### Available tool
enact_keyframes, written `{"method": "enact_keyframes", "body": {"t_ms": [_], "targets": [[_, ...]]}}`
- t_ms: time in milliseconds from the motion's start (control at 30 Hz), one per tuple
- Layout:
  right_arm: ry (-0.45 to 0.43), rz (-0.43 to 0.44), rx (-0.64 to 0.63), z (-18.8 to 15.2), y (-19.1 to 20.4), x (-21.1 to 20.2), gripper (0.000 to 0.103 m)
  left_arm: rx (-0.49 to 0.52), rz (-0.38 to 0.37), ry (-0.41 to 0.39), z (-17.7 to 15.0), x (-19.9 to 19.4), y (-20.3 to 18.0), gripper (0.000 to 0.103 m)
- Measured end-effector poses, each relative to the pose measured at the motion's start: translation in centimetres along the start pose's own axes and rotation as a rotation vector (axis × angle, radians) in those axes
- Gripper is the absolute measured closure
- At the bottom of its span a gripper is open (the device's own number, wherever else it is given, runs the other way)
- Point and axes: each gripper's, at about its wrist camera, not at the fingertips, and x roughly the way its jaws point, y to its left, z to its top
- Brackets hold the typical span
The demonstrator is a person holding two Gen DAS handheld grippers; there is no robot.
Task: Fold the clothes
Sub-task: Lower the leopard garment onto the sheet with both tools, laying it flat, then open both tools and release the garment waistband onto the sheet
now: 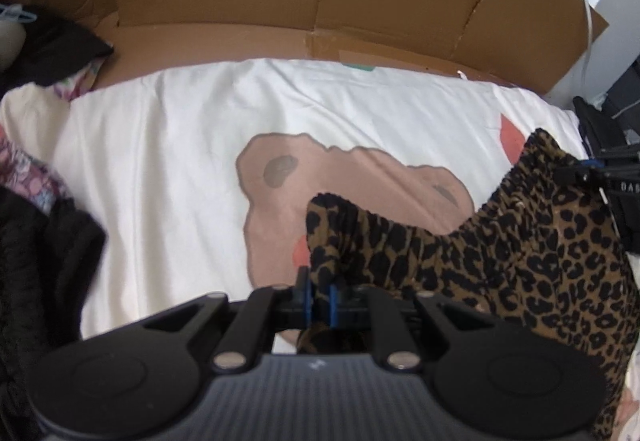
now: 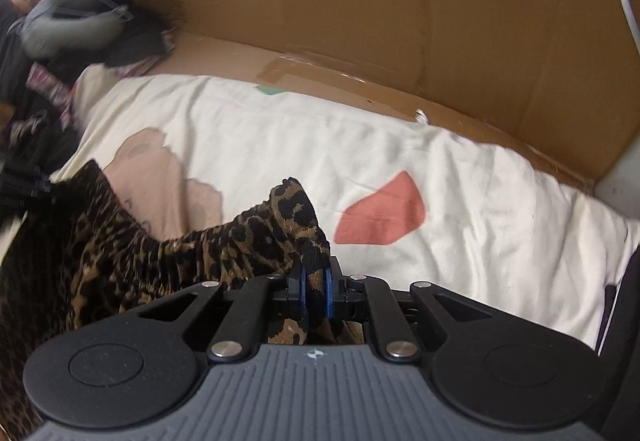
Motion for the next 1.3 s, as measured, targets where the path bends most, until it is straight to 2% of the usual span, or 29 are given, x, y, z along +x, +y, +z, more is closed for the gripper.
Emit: {"method": "enact_keyframes", "body": {"t_ms": [167, 267, 367, 467, 500, 533, 600, 633, 700, 767, 800, 833, 900, 1000, 1100, 1167, 1200, 1233, 1267, 1300], "targets": [[0.016, 0.002, 0.009, 0.3, 0.1, 0.0, 0.095, -0.127, 0.075, 0.027, -0.4, 0.2, -0.3, 0.093], [0.056, 0.004, 0.041, 0.5, 0.0, 0.4, 0.095, -0.197, 0.149, 0.081, -1.2, 0.4, -0.7, 0.091], [0.081, -0.009, 0.062, 0.7, -0.2, 1.1, 0.093, -0.201, 0.232, 0.128, -2.0, 0.1, -1.3, 0.088], [0.112, -0.004, 0.088, 0.5, -0.5, 1.4, 0.090, -0.242, 0.260, 0.134, -2.4, -1.1, -1.2, 0.087], [0.122, -0.002, 0.097, 0.4, -0.6, 1.5, 0.088, -0.247, 0.262, 0.132, -2.4, -1.5, -1.2, 0.082], [0.125, -0.004, 0.092, 0.4, -0.6, 1.6, 0.086, -0.245, 0.264, 0.133, -2.5, -1.9, -1.2, 0.068], [0.131, -0.004, 0.080, 0.5, -0.7, 1.8, 0.084, -0.222, 0.260, 0.138, -2.6, -2.5, -1.0, 0.048], [0.134, -0.002, 0.074, 0.5, -0.7, 1.9, 0.084, -0.208, 0.256, 0.130, -2.8, -2.8, -1.0, 0.044], [0.137, 0.006, 0.060, 0.6, -0.8, 2.0, 0.084, -0.183, 0.242, 0.104, -2.9, -3.2, -0.8, 0.043], [0.134, 0.020, 0.048, 0.9, -0.8, 2.0, 0.076, -0.190, 0.226, 0.080, -2.9, -3.5, -0.4, 0.043], [0.130, 0.027, 0.044, 1.0, -0.8, 1.8, 0.062, -0.214, 0.216, 0.057, -2.9, -3.7, -0.2, 0.043], [0.123, 0.039, 0.057, 1.0, -0.9, 1.6, 0.055, -0.244, 0.201, 0.027, -2.8, -4.1, 0.0, 0.042], [0.117, 0.054, 0.076, 1.1, -0.8, 1.3, 0.054, -0.292, 0.172, -0.025, -2.5, -4.2, 0.4, 0.039], [0.114, 0.035, -0.014, 1.3, 0.1, 1.5, 0.054, -0.314, 0.146, -0.073, -1.5, -3.7, 0.6, 0.038], [0.116, 0.044, -0.028, 1.3, -0.3, 1.7, 0.055, -0.313, 0.116, -0.043, -0.9, -2.0, 0.4, 0.037], [0.130, 0.054, -0.012, 1.0, -1.0, 1.8, 0.059, -0.273, 0.136, 0.025, -1.0, -0.3, -0.3, 0.042], [0.143, 0.052, -0.022, 0.8, -1.1, 1.9, 0.077, -0.256, 0.144, 0.055, -1.4, 0.2, -0.6, 0.055], [0.156, 0.050, -0.033, 0.6, -1.2, 2.0, 0.098, -0.258, 0.142, 0.065, -1.6, 0.4, -0.6, 0.091], [0.169, 0.047, -0.043, 0.4, -1.3, 2.0, 0.101, -0.275, 0.140, 0.066, -1.8, 0.4, -0.6, 0.100], [0.163, 0.046, -0.055, 0.4, -1.4, 1.9, 0.101, -0.283, 0.144, 0.060, -2.0, 0.3, -0.7, 0.101]]}}
